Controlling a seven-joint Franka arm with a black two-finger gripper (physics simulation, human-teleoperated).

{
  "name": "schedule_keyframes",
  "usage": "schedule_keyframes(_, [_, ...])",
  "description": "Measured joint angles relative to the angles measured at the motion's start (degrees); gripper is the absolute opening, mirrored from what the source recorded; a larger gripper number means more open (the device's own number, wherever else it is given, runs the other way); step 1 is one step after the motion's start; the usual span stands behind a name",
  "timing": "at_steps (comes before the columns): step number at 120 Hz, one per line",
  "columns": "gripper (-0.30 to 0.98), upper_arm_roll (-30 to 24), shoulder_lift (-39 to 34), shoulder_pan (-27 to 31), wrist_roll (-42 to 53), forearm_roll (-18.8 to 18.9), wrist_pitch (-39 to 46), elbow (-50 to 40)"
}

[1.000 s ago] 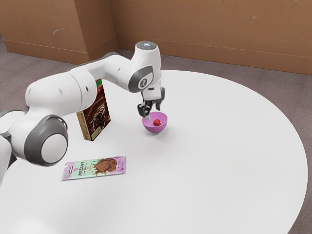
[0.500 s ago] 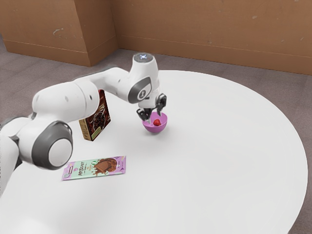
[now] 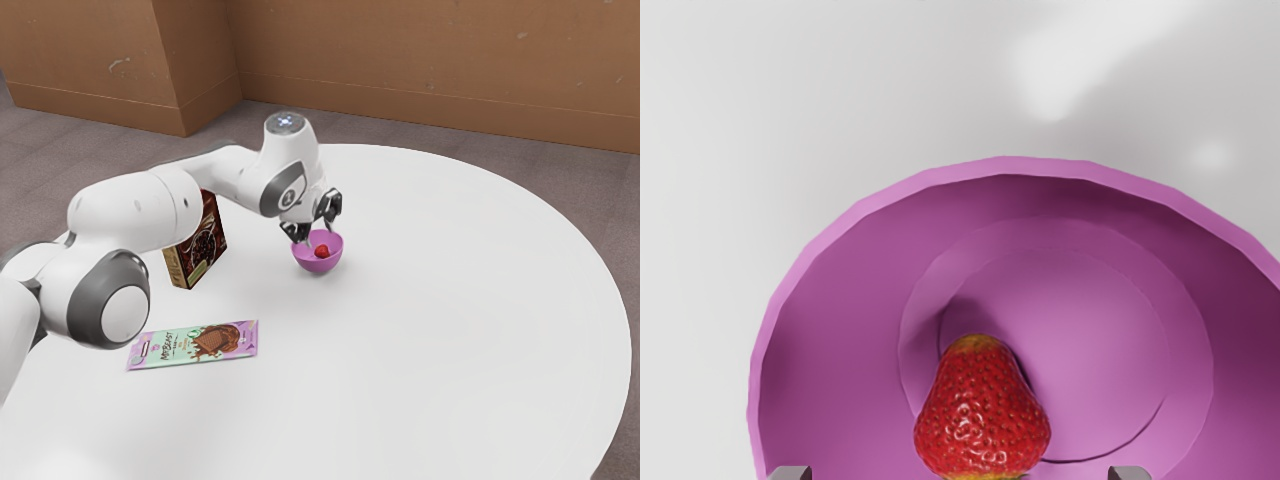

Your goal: Take strawberry from the bowl

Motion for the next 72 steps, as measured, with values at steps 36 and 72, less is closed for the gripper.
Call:
schedule_keyframes(36, [0.35, 0.8, 0.4, 0.7, 0.6, -2.1, 1.1, -0.2])
schedule_keyframes(72, [0.35, 4.2, 0.4, 0.1, -2.2, -9.9, 1.2, -1.9])
